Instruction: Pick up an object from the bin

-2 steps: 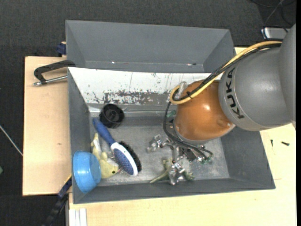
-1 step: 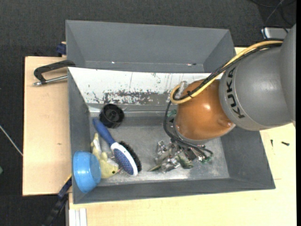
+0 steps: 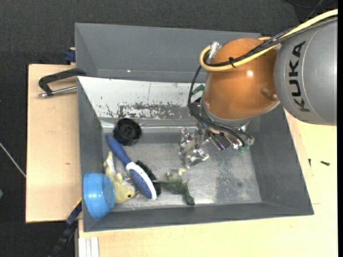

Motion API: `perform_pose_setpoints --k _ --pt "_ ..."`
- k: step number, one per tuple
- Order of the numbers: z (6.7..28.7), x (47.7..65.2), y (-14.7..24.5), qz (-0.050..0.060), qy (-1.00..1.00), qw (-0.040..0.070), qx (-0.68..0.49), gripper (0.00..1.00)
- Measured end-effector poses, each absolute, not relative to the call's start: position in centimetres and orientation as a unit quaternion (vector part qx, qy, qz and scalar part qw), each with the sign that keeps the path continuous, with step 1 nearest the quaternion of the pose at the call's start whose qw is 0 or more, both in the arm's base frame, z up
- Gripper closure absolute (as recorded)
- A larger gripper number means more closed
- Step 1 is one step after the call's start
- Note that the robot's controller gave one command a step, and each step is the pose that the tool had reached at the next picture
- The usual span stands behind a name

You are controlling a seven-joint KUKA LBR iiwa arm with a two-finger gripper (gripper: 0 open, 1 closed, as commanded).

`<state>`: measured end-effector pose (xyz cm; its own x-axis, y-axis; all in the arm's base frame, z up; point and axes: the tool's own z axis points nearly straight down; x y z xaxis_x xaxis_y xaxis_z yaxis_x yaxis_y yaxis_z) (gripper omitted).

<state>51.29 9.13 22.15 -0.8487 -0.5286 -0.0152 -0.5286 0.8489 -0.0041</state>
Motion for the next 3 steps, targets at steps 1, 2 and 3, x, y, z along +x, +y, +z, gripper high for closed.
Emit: perform_pose_setpoints --k 1,2,3 --pt "21.7 51.1 9.0 0.0 0.962 0.003 -0.274 0.0" --pt "7.1 53.5 8.1 0.001 0.893 0.002 -0.451 0.0" --pt "7.4 53.7 8.1 0.0 0.893 0.007 -0.451 1.0"
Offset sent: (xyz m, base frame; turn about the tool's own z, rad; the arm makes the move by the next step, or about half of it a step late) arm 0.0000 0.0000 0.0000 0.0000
